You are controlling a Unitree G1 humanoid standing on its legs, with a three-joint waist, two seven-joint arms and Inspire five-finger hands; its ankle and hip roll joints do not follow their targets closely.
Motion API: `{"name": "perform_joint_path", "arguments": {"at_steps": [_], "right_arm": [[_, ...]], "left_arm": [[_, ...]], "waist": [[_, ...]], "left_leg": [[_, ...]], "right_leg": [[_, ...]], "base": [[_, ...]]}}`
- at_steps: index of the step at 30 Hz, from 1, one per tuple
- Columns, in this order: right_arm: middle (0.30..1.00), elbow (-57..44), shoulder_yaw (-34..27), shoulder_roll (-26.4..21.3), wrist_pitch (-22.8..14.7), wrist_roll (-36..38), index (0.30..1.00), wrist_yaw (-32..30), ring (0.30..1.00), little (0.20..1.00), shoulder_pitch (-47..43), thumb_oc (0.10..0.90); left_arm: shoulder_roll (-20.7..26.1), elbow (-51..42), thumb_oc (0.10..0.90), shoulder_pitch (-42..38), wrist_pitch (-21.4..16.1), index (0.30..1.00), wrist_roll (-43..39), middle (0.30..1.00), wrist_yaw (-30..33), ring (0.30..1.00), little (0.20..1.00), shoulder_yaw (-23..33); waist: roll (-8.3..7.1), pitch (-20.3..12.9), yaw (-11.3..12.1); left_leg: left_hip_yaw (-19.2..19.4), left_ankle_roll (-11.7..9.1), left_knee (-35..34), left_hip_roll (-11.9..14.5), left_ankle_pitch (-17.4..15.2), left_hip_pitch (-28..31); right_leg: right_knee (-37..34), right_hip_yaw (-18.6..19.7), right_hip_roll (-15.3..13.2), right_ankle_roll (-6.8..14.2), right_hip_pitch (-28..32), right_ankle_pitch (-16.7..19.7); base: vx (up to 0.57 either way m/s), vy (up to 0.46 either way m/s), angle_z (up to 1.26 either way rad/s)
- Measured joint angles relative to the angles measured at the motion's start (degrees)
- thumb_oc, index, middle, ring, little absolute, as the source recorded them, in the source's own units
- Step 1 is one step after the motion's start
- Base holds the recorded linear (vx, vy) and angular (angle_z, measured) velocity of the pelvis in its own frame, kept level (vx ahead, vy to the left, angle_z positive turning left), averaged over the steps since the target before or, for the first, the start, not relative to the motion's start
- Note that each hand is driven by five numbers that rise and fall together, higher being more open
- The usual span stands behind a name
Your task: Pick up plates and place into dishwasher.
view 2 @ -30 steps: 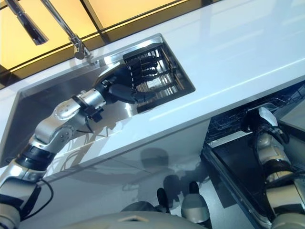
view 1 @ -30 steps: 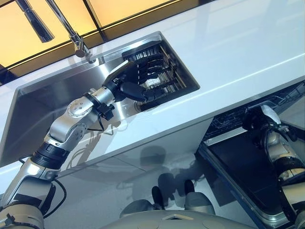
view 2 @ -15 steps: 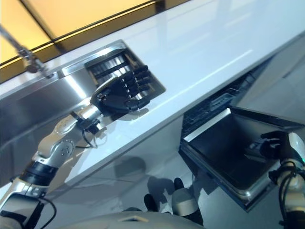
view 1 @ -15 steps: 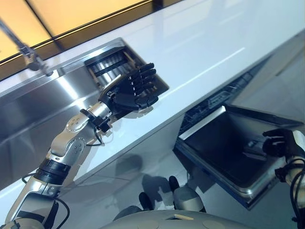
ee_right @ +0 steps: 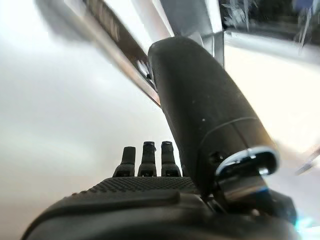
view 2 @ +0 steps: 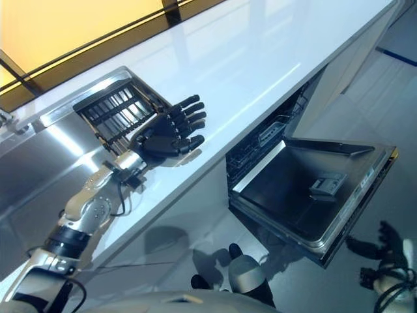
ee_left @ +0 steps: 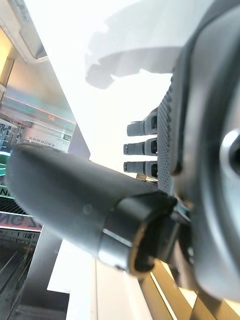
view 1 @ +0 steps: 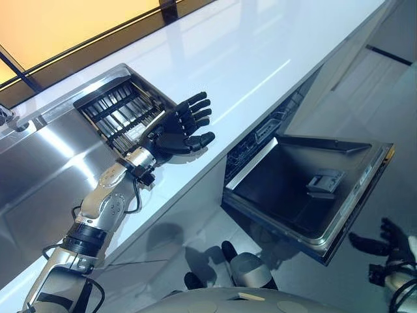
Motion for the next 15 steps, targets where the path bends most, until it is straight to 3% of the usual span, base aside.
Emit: {"name": "perform_joint_path", "arguments": {"at_steps": [4, 7, 8, 11, 15], "right_arm": [[0.900, 7.4, -0.7, 2.6, 0.9, 16.7, 0.900, 5.3, 0.900, 0.900, -1.0, 0.800], [0.900, 14.5, -1.4, 5.2, -1.2, 28.3, 0.900, 8.7, 0.900, 0.900, -3.2, 0.800], [0.900, 14.5, -1.4, 5.2, -1.2, 28.3, 0.900, 8.7, 0.900, 0.900, -3.2, 0.800], [0.900, 21.8, -1.9, 7.6, -3.9, 42.4, 0.900, 13.2, 0.900, 0.900, -4.9, 0.800], [0.900, 25.2, -3.0, 7.8, -4.9, 51.2, 0.900, 15.6, 0.900, 0.900, -5.3, 0.800]], "left_arm": [[-0.5, 1.5, 0.800, 0.3, -1.0, 0.900, -0.1, 0.900, -1.4, 0.900, 0.900, 0.3], [-0.5, 3.7, 0.800, 0.1, -1.2, 0.900, -0.2, 0.900, -2.9, 0.900, 0.900, 0.3], [-0.5, 3.7, 0.800, 0.1, -1.2, 0.900, -0.2, 0.900, -2.9, 0.900, 0.900, 0.3], [-0.4, 5.8, 0.800, 0.1, -0.8, 0.900, -0.3, 0.900, -3.0, 0.900, 0.900, 0.2], [-0.3, 6.5, 0.800, 0.5, -0.3, 0.900, -0.3, 0.900, -2.5, 0.900, 0.900, 0.1]], "waist": [[0.21, -0.3, 0.7], [0.34, -1.2, 1.0], [0.34, -1.2, 1.0], [1.11, -2.0, 2.0], [1.80, -2.4, 2.5]], "left_leg": [[0.0, -0.1, 0.0, 0.1, 0.0, 0.0], [-0.1, -0.2, 0.0, 0.3, -0.1, 0.0], [-0.1, -0.2, 0.0, 0.3, -0.1, 0.0], [-0.3, -0.2, 0.0, 0.2, -0.1, -0.1], [-0.7, -0.1, 0.0, 0.1, -0.1, -0.2]], "right_leg": [[0.0, 0.0, 0.1, 0.0, 0.0, 0.0], [0.0, -0.1, 0.2, 0.0, 0.0, 0.0], [0.0, -0.1, 0.2, 0.0, 0.0, 0.0], [0.0, -0.3, 0.1, 0.0, 0.1, 0.0], [0.0, -0.6, -0.1, 0.0, 0.1, 0.0]], "base": [[0.01, -0.036, 0.00], [0.00, -0.012, 0.00], [0.00, 0.000, 0.00], [0.01, -0.034, 0.03], [0.01, -0.021, 0.05]]}}
